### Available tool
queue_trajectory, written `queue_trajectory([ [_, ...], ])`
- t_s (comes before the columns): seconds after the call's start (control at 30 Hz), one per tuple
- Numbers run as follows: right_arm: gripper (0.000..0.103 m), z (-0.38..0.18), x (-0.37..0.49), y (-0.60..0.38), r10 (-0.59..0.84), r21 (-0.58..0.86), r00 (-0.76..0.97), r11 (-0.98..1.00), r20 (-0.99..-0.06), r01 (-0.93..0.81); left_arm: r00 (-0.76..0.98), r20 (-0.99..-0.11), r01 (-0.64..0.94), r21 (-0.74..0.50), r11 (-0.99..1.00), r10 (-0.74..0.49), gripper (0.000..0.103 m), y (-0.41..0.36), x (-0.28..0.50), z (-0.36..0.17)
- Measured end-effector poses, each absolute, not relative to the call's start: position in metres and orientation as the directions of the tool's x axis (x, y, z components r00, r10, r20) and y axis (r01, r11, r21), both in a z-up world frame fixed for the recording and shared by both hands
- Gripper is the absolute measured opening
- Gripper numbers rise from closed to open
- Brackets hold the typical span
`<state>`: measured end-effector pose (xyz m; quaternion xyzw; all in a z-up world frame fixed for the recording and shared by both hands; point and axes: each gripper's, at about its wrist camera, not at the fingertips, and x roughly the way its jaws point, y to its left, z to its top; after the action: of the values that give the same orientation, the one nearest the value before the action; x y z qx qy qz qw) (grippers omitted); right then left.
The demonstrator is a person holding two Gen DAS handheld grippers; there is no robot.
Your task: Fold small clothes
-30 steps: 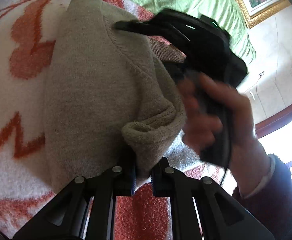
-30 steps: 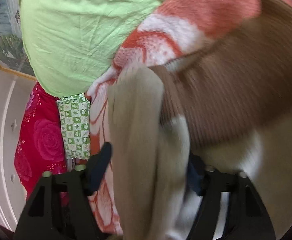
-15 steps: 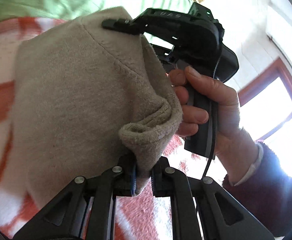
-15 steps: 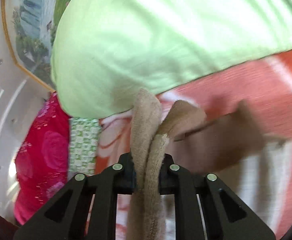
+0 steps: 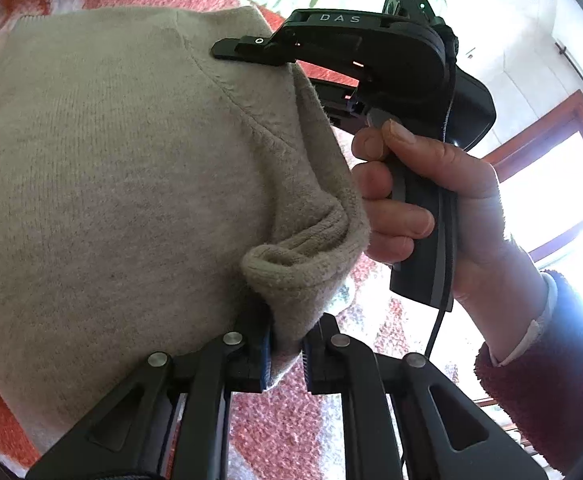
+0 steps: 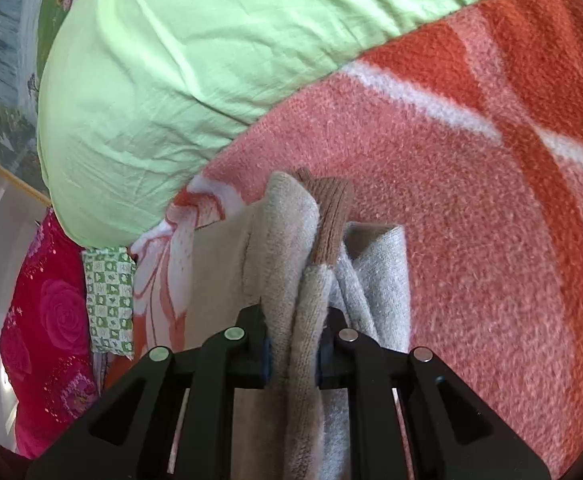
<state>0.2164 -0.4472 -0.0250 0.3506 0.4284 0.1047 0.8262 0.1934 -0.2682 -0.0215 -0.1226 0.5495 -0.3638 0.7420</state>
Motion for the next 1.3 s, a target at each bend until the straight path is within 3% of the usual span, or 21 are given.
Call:
queue_trajectory([
  [0.17, 0.028, -0.022, 0.207, -0.455, 0.436, 0.651, 0.601, 0.734, -0.670, 0.193, 0.087, -0.733, 0.402, -0.594, 0.697, -0.675, 0.030, -0.272, 0.190, -0.018],
  [0.23, 0.036, -0.015, 0.194, -0.461, 0.379, 0.618, 0.620, 0.754, -0.687, 0.222, 0.066, -0.729, 0.418, -0.600, 0.682, -0.682, 0.042, -0.268, 0.181, -0.014],
  [0.3, 0.052, -0.003, 0.176, -0.465, 0.310, 0.576, 0.642, 0.777, -0.701, 0.254, 0.058, -0.721, 0.438, -0.603, 0.666, -0.691, 0.044, -0.264, 0.170, -0.009],
  [0.5, 0.052, 0.026, 0.117, -0.445, 0.306, 0.561, 0.677, 0.805, -0.670, 0.191, 0.084, -0.739, 0.432, -0.577, 0.693, -0.668, 0.045, -0.224, 0.154, 0.000],
  [0.7, 0.052, 0.009, 0.103, -0.416, 0.339, 0.569, 0.636, 0.799, -0.693, 0.194, 0.195, -0.782, 0.255, -0.542, 0.800, -0.592, 0.062, -0.163, 0.187, -0.001],
  [0.93, 0.052, -0.018, 0.119, -0.409, 0.354, 0.586, 0.610, 0.776, -0.709, 0.231, 0.223, -0.785, 0.082, -0.575, 0.814, -0.578, 0.063, -0.108, 0.225, -0.024],
  [0.97, 0.048, -0.020, 0.120, -0.407, 0.358, 0.589, 0.610, 0.775, -0.707, 0.229, 0.219, -0.782, 0.066, -0.585, 0.809, -0.583, 0.063, -0.108, 0.233, -0.030],
  [1.0, 0.029, -0.022, 0.123, -0.405, 0.365, 0.593, 0.605, 0.772, -0.708, 0.228, 0.217, -0.780, 0.053, -0.591, 0.805, -0.587, 0.063, -0.109, 0.237, -0.031],
  [1.03, 0.019, -0.021, 0.123, -0.405, 0.372, 0.599, 0.602, 0.767, -0.707, 0.230, 0.212, -0.778, 0.043, -0.597, 0.801, -0.591, 0.063, -0.110, 0.242, -0.032],
  [1.13, 0.014, 0.003, 0.117, -0.412, 0.399, 0.654, 0.656, 0.732, -0.640, 0.192, 0.217, -0.774, 0.065, -0.597, 0.800, -0.595, 0.064, -0.123, 0.247, -0.027],
  [1.2, 0.013, 0.030, 0.109, -0.417, 0.403, 0.679, 0.711, 0.721, -0.576, 0.141, 0.225, -0.774, 0.097, -0.586, 0.804, -0.591, 0.071, -0.130, 0.249, -0.021],
  [1.3, 0.013, 0.039, 0.107, -0.421, 0.350, 0.604, 0.699, 0.784, -0.624, 0.146, 0.205, -0.784, 0.117, -0.574, 0.810, -0.586, 0.072, -0.136, 0.249, -0.026],
])
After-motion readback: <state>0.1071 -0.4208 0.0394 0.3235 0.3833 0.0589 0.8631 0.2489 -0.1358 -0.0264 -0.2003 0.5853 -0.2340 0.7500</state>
